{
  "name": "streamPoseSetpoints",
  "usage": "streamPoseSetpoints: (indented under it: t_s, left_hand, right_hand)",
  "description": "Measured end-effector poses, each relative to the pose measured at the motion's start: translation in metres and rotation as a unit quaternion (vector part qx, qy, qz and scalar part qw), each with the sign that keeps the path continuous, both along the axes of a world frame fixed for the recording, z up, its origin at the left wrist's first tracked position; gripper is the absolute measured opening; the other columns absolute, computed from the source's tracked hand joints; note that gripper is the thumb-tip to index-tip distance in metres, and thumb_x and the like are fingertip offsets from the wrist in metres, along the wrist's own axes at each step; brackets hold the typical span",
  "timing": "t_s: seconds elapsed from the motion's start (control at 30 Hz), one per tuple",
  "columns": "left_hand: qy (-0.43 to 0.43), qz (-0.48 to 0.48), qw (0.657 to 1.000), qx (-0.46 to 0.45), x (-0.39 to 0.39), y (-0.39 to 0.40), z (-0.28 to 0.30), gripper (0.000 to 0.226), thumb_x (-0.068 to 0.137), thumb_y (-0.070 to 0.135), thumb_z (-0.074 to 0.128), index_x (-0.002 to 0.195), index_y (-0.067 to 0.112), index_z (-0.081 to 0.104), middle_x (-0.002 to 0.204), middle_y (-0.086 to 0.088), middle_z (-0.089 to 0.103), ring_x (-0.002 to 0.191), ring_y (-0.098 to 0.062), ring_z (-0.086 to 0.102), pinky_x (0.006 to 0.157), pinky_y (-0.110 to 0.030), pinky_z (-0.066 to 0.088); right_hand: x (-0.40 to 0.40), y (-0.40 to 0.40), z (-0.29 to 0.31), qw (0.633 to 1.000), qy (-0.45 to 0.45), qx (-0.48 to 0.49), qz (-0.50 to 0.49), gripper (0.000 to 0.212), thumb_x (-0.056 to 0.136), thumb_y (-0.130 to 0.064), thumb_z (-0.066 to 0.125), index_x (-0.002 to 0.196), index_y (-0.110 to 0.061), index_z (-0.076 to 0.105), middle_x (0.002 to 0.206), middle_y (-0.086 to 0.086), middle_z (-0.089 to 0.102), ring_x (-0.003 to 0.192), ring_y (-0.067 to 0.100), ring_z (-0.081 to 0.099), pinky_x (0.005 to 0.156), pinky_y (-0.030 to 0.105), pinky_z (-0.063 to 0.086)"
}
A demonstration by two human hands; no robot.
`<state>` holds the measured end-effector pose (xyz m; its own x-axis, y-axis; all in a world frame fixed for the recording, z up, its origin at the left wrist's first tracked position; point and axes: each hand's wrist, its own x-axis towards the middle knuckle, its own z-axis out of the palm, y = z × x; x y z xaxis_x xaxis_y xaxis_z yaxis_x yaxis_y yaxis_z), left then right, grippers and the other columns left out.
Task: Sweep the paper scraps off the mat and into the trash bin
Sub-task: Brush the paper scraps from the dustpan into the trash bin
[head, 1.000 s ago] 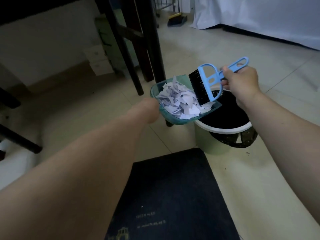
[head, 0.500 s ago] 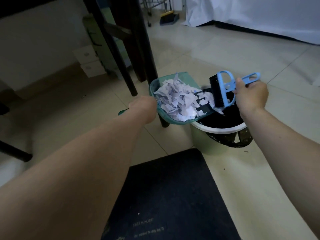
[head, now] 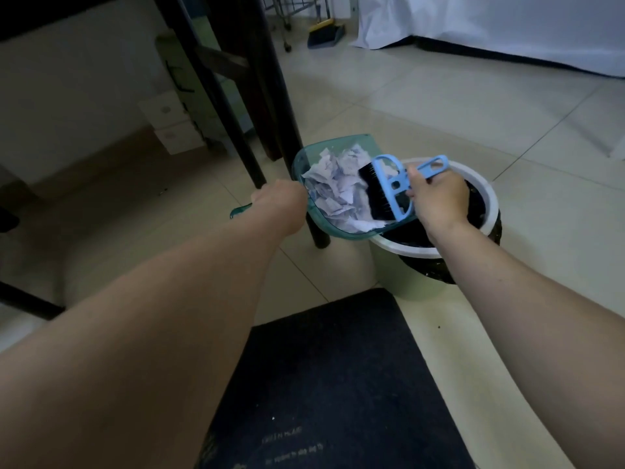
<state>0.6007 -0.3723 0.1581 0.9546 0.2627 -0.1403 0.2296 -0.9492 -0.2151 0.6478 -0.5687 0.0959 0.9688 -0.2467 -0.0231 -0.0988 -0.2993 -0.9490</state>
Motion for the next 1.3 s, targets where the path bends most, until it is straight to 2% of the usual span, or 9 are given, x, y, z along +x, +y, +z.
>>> streamPoseSetpoints:
  t_s: [0.17, 0.3, 0.47, 0.57, 0.63, 0.73, 1.0, 1.13, 1.3]
  left_hand:
    - [-0.008, 0.002, 1.000, -0.003, 0.003, 0.003, 0.001, 0.015, 0.095, 0.014, 0.052, 0.109, 0.010, 0.057, 0.091, -0.006, 0.051, 0.099, -0.028, 0.060, 0.084, -0.038, 0.050]
    - [-0.007, 0.001, 1.000, -0.005, 0.002, 0.004, 0.001, 0.015, 0.095, 0.014, 0.051, 0.108, 0.010, 0.056, 0.091, -0.006, 0.049, 0.097, -0.028, 0.059, 0.084, -0.038, 0.049]
    - [-0.009, 0.002, 1.000, -0.011, 0.001, 0.002, 0.002, 0.015, 0.095, 0.014, 0.051, 0.109, 0.011, 0.056, 0.092, -0.007, 0.050, 0.100, -0.029, 0.059, 0.085, -0.039, 0.049]
    - [-0.009, -0.001, 1.000, -0.009, 0.001, -0.001, 0.001, 0.012, 0.095, 0.014, 0.052, 0.106, 0.011, 0.056, 0.089, -0.006, 0.050, 0.089, -0.026, 0.056, 0.084, -0.038, 0.049]
    - [-0.007, -0.003, 1.000, -0.008, 0.002, -0.002, 0.001, 0.010, 0.095, 0.013, 0.052, 0.104, 0.012, 0.055, 0.088, -0.006, 0.050, 0.088, -0.025, 0.056, 0.086, -0.039, 0.049]
    - [-0.003, -0.005, 1.000, -0.003, 0.002, -0.003, 0.001, 0.005, 0.095, 0.012, 0.052, 0.099, 0.013, 0.052, 0.088, -0.005, 0.049, 0.087, -0.025, 0.055, 0.087, -0.038, 0.048]
    - [-0.021, -0.012, 1.000, -0.004, 0.004, -0.001, 0.001, 0.015, 0.095, 0.013, 0.052, 0.109, 0.011, 0.056, 0.089, -0.006, 0.048, 0.089, -0.027, 0.053, 0.089, -0.042, 0.047]
    - [-0.021, -0.011, 1.000, -0.007, 0.003, -0.006, 0.001, 0.018, 0.095, 0.013, 0.052, 0.112, 0.010, 0.056, 0.090, -0.006, 0.049, 0.098, -0.028, 0.058, 0.091, -0.042, 0.047]
    - [-0.022, -0.009, 1.000, -0.008, 0.003, -0.008, 0.001, 0.020, 0.095, 0.013, 0.053, 0.114, 0.010, 0.057, 0.094, -0.007, 0.052, 0.103, -0.029, 0.059, 0.091, -0.041, 0.047]
  right_hand:
    - [0.003, -0.025, 0.000, 0.995, -0.033, -0.020, -0.090, 0.038, 0.093, -0.039, 0.053, 0.090, -0.003, 0.067, 0.088, 0.010, 0.070, 0.079, 0.026, 0.065, 0.070, 0.034, 0.049]
    - [0.004, -0.031, 0.008, 0.987, -0.056, 0.057, -0.136, 0.035, 0.091, -0.037, 0.054, 0.086, -0.006, 0.069, 0.080, 0.006, 0.069, 0.071, 0.019, 0.064, 0.066, 0.032, 0.050]
    - [0.000, -0.011, 0.018, 0.982, -0.081, 0.136, -0.102, 0.017, 0.089, -0.033, 0.057, 0.079, -0.024, 0.066, 0.075, -0.002, 0.069, 0.073, 0.015, 0.067, 0.076, 0.034, 0.056]
    - [-0.003, 0.002, 0.014, 0.987, -0.066, 0.133, -0.059, 0.020, 0.089, -0.032, 0.058, 0.070, -0.031, 0.061, 0.076, -0.003, 0.069, 0.072, 0.016, 0.068, 0.075, 0.037, 0.058]
    - [-0.005, 0.006, 0.007, 0.992, -0.043, 0.117, -0.025, 0.019, 0.090, -0.033, 0.059, 0.073, -0.025, 0.065, 0.076, 0.000, 0.070, 0.070, 0.016, 0.069, 0.074, 0.038, 0.058]
    - [-0.004, 0.002, -0.005, 0.998, -0.019, 0.055, -0.032, 0.039, 0.090, -0.039, 0.057, 0.081, -0.002, 0.067, 0.083, 0.011, 0.072, 0.076, 0.026, 0.068, 0.072, 0.038, 0.056]
    - [-0.003, -0.017, 0.010, 0.980, -0.073, 0.082, -0.165, 0.034, 0.091, -0.039, 0.051, 0.090, -0.011, 0.070, 0.081, 0.003, 0.071, 0.075, 0.020, 0.068, 0.073, 0.036, 0.056]
    - [-0.006, 0.000, 0.021, 0.982, -0.098, 0.099, -0.130, 0.029, 0.091, -0.039, 0.051, 0.091, -0.017, 0.070, 0.079, -0.002, 0.070, 0.077, 0.017, 0.068, 0.071, 0.030, 0.054]
    - [-0.008, 0.011, 0.005, 0.997, -0.039, -0.010, -0.060, 0.045, 0.093, -0.043, 0.050, 0.085, -0.002, 0.067, 0.081, 0.011, 0.070, 0.078, 0.029, 0.065, 0.075, 0.042, 0.054]
